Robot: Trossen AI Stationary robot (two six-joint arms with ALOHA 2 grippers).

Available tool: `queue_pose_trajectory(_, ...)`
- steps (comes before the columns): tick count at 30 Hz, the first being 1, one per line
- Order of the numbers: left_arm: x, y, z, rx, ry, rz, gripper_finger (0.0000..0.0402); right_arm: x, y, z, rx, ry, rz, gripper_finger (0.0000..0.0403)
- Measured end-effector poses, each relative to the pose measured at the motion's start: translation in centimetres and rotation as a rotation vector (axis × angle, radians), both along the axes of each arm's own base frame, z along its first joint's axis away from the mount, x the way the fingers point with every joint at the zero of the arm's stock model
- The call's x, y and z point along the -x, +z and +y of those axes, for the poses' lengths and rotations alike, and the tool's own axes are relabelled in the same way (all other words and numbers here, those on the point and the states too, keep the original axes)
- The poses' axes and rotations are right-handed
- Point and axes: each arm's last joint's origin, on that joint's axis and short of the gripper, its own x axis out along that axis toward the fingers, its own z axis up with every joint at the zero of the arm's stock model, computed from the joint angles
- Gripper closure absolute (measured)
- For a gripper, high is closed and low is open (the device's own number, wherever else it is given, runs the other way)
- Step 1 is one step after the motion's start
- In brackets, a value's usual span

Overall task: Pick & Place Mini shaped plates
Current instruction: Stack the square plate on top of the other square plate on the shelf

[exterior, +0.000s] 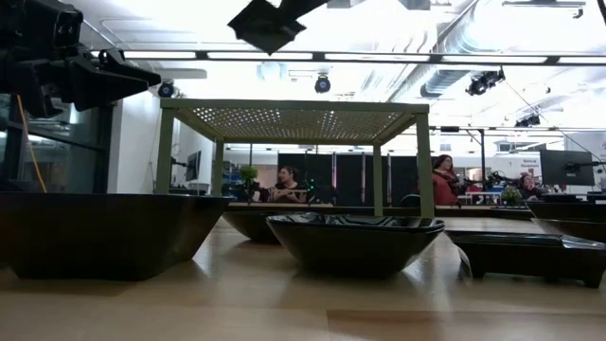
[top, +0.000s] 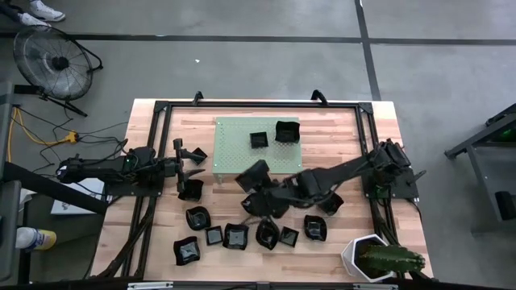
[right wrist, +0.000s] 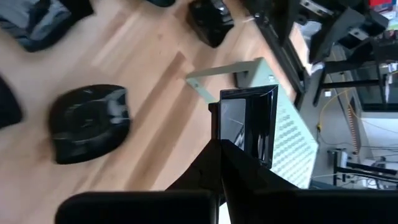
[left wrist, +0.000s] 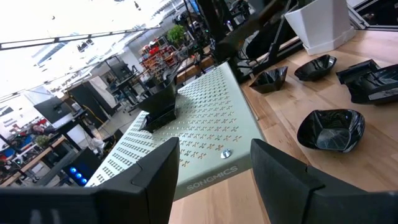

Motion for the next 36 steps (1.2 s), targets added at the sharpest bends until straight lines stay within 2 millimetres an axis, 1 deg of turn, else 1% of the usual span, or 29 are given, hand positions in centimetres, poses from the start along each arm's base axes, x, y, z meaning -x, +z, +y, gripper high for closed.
queue_pose_trajectory(4, 0.0, 0.0, 0.0, 0.000, 0.000, 0.000, 0.0208, -0.8, 0.1, -2.2, -0.024, 0.010, 0.000, 0.0403)
queue_pose_trajectory(8, 0.0, 0.0, 0.0, 0.000, 0.000, 0.000, 0.0208, -1.3, 0.1, -4.2, -0.010, -0.022, 0.007, 0.0403)
queue_pose_trajectory(14, 0.0, 0.0, 0.0, 0.000, 0.000, 0.000, 0.0208, -1.7, 0.1, -7.6, -0.014, -0.107, 0.004, 0.0403)
queue_pose_trajectory(21, 0.0, 0.0, 0.0, 0.000, 0.000, 0.000, 0.0208, -1.9, 0.1, -10.8, -0.058, -0.241, -0.015, 0.0403)
queue_pose_trajectory(25, 0.0, 0.0, 0.0, 0.000, 0.000, 0.000, 0.0208, -1.7, -0.1, -12.1, -0.080, -0.304, -0.006, 0.0403)
queue_pose_trajectory(28, 0.0, 0.0, 0.0, 0.000, 0.000, 0.000, 0.0208, -1.4, -0.2, -12.8, -0.065, -0.362, 0.009, 0.0403)
queue_pose_trajectory(31, 0.0, 0.0, 0.0, 0.000, 0.000, 0.000, 0.0208, -1.1, -0.3, -13.2, -0.053, -0.397, 0.021, 0.0403)
queue_pose_trajectory(36, 0.0, 0.0, 0.0, 0.000, 0.000, -0.001, 0.0208, -0.9, -0.4, -13.2, -0.042, -0.435, 0.024, 0.0403)
